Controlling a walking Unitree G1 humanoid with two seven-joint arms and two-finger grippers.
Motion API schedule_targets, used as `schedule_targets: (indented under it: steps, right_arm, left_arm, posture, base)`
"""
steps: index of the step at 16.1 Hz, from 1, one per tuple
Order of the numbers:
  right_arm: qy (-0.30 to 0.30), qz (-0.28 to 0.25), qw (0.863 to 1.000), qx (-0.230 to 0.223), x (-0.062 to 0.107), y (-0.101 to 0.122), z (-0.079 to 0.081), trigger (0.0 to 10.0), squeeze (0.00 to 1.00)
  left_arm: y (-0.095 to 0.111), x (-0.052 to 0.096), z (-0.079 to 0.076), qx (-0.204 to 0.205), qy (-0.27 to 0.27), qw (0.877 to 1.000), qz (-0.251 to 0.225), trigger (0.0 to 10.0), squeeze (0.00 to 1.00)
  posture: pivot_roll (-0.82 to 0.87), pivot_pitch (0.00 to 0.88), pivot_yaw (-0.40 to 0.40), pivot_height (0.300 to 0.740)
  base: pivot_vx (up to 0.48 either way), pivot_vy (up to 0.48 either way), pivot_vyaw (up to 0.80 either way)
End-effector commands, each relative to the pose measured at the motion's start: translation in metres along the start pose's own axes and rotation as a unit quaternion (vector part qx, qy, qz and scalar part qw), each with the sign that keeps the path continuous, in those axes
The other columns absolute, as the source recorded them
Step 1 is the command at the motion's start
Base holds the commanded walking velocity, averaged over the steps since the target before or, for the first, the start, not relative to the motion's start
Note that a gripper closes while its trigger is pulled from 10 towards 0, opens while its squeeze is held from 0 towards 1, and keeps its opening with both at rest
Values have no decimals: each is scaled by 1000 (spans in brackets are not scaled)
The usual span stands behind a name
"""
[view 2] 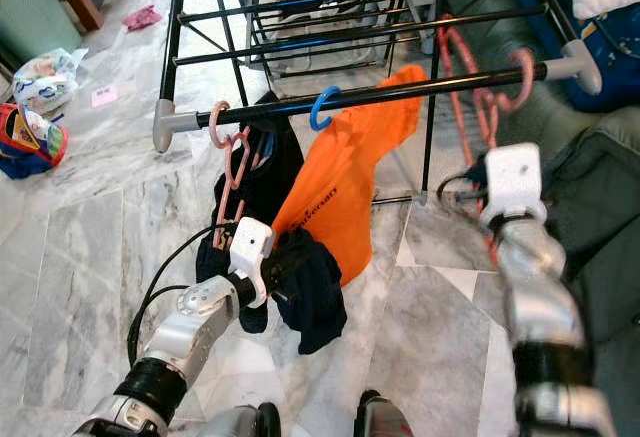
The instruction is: Hang hanger
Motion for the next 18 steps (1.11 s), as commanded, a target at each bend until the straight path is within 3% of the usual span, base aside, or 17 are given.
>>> schedule_targets:
  steps: [1, 4, 5, 6, 11, 18]
  right_arm:
    - [-3, 1, 1000, -1, 8, -2, 4, 0, 0]
    - [-7, 26, 1000, -3, 33, -23, 13, 0, 0]
    - [-5, 39, 999, -2, 41, -31, 18, 3647, 0]
    - [-1, 49, 999, -4, 48, -37, 24, 9922, 0]
    - [3, 67, 997, -23, 65, -47, 44, 10000, 0]
    - [39, 77, 995, -54, 55, -48, 74, 10000, 0]
  left_arm:
    - [0, 1, 2, -5, 6, 1000, -1, 10000, 0]
    - [0, 1, 5, -15, 14, 1000, -5, 10000, 0]
    - [1, 2, 8, -27, 29, 999, -6, 10000, 0]
    - [2, 4, 11, -35, 40, 999, -11, 10000, 0]
    - [-1, 15, 24, -46, 77, 996, -17, 10000, 0]
    - [-8, 18, 29, -41, 108, 993, -11, 10000, 0]
  posture:
    - [-81, 180, 114, 740]
    - [-95, 180, 121, 740]
    - [-99, 178, 121, 740]
    - [-100, 177, 120, 740]
    - [-92, 155, 98, 740]
    - [-43, 91, 53, 740]
  base:
    - [0, 0, 0]
    - [0, 0, 0]
    - [0, 0, 0]
    - [0, 0, 0]
    - [0, 0, 0]
    - [-391, 0, 0]
Point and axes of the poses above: a point about 5 cm out from each wrist's last joint towards the gripper, its own x axis pointing back from the gripper into the wrist, its own y axis along the axis of the wrist's last joint, z = x × y, the point moved 2 cm from there along -x, pointing out of the wrist towards the gripper, and after that the axes turned 3 degrees about -x, right-handed, at the moved point
